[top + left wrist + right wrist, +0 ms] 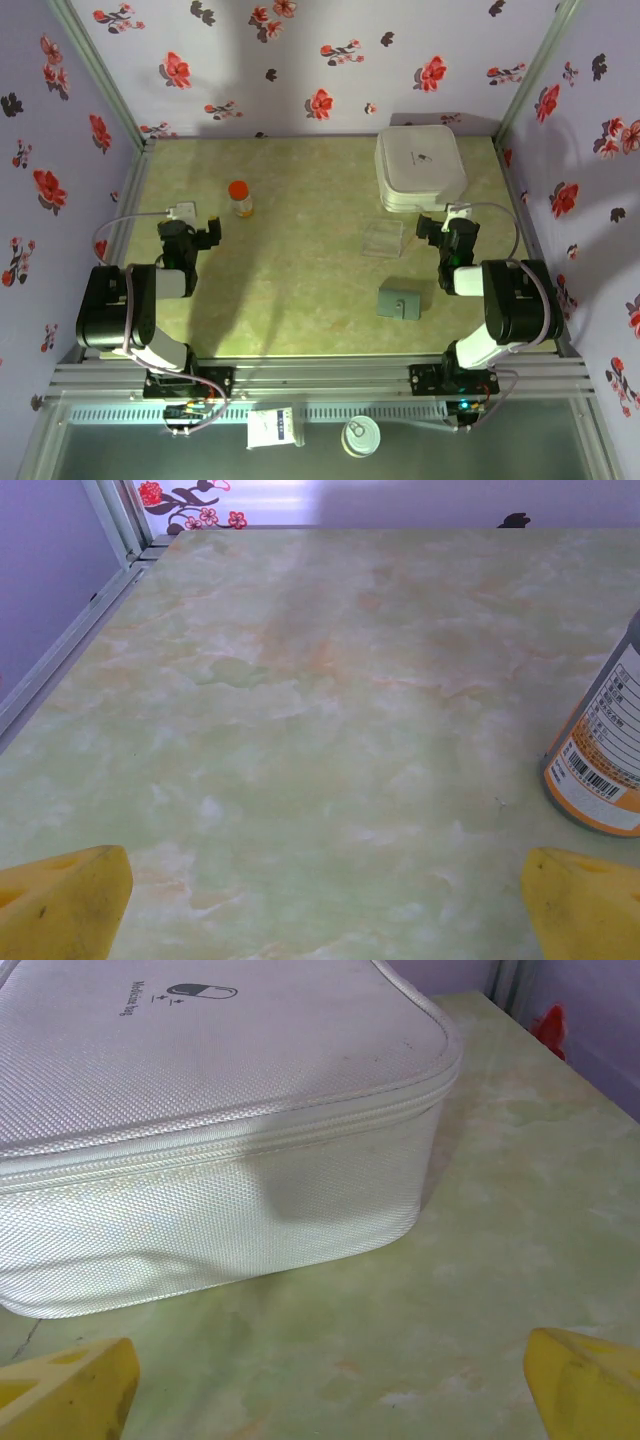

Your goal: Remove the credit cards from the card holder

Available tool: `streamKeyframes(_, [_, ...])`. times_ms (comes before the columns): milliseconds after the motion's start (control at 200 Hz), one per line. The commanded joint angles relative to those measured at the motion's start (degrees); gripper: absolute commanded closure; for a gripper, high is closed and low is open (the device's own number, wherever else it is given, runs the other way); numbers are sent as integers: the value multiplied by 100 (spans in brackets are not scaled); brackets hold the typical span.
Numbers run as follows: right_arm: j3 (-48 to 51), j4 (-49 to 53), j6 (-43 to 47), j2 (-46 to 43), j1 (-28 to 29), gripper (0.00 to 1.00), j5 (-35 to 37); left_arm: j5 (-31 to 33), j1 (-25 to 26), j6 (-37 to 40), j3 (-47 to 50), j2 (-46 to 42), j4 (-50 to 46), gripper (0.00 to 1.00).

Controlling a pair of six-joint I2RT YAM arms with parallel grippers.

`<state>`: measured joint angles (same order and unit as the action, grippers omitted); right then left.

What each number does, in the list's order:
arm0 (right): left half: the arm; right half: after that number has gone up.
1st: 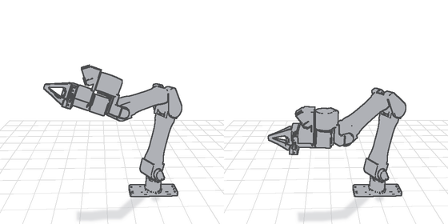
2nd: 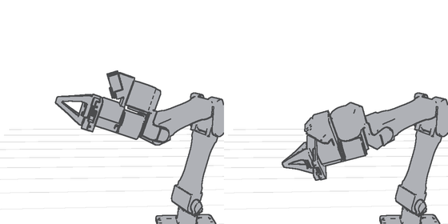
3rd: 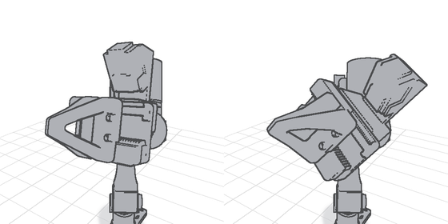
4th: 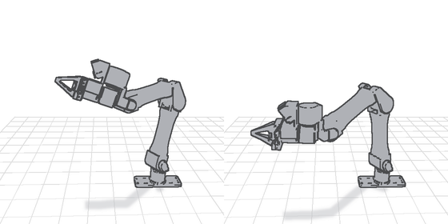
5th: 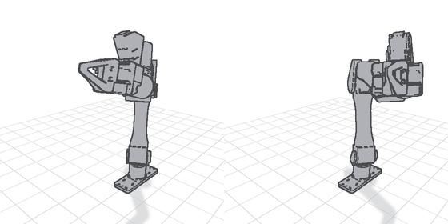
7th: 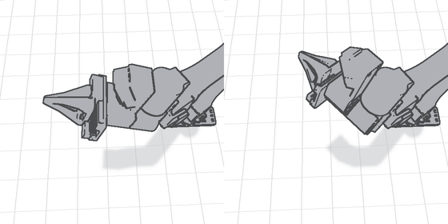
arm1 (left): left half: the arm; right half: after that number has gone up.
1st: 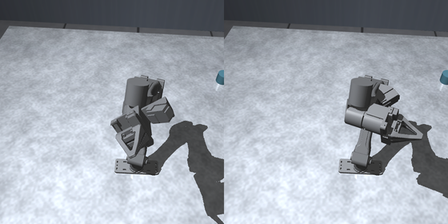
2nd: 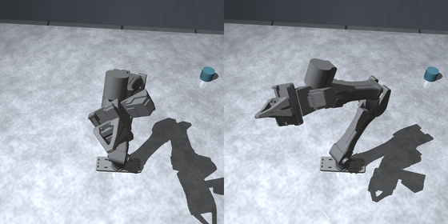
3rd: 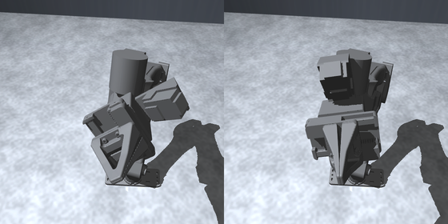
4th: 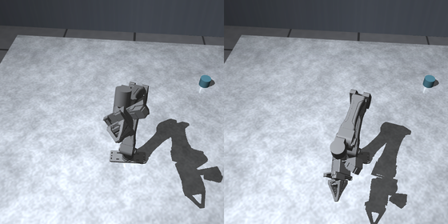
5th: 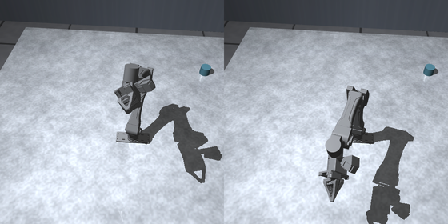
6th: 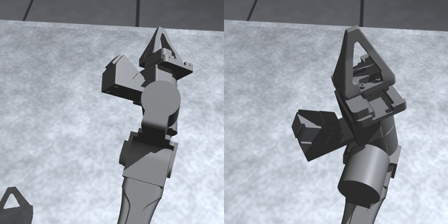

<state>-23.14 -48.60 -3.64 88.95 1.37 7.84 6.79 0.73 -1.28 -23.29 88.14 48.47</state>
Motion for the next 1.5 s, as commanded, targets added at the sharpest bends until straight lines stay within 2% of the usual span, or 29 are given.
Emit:
streamKeyframes(0, [70, -177, -23, 38, -32, 1, -55, -56, -43, 93, 52, 35, 191, 0])
streamKeyframes(940, [56, -159, -49, 31, -40, 1, -10, -62, -39, 95, 44, 37, 189, 0])
streamKeyframes(1145, [74, -136, -126, -75, -31, 1, 232, -31, 39, 197, 44, -68, 118, 0])
streamKeyframes(1380, [-166, 908, -95, -809, -31, 1, 199, 128, 153, 263, -113, -729, -726, 0])
streamKeyframes(1495, [-336, 1584, -58, -1170, -31, 1, 169, 410, 305, 265, -210, -1065, -1199, 0])
